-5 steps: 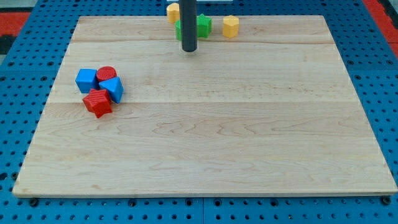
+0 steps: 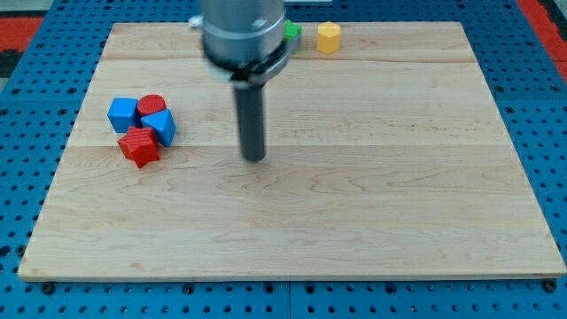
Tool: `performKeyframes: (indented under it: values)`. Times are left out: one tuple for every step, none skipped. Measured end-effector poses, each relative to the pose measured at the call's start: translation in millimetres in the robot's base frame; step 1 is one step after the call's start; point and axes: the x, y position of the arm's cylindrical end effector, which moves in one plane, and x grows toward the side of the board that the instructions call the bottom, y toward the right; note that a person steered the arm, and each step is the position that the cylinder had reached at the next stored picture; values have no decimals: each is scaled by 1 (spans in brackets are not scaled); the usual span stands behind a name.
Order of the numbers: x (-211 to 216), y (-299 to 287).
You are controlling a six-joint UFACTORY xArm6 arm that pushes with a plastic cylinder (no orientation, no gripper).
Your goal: Push the green blocks along with hexagon diagonal to the blue triangle
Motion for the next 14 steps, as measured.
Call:
performKeyframes:
  values:
    - [17, -49]
    - [-57, -8]
    - [-126, -16]
    - [-191, -60]
    - [-224, -45]
    - [-239, -44]
    - [-258, -36]
    - [-277, -33]
    - [-278, 33]
    - [-275, 147]
    - [-275, 194]
    - [-275, 152]
    - [-227, 130]
    - [-164, 93]
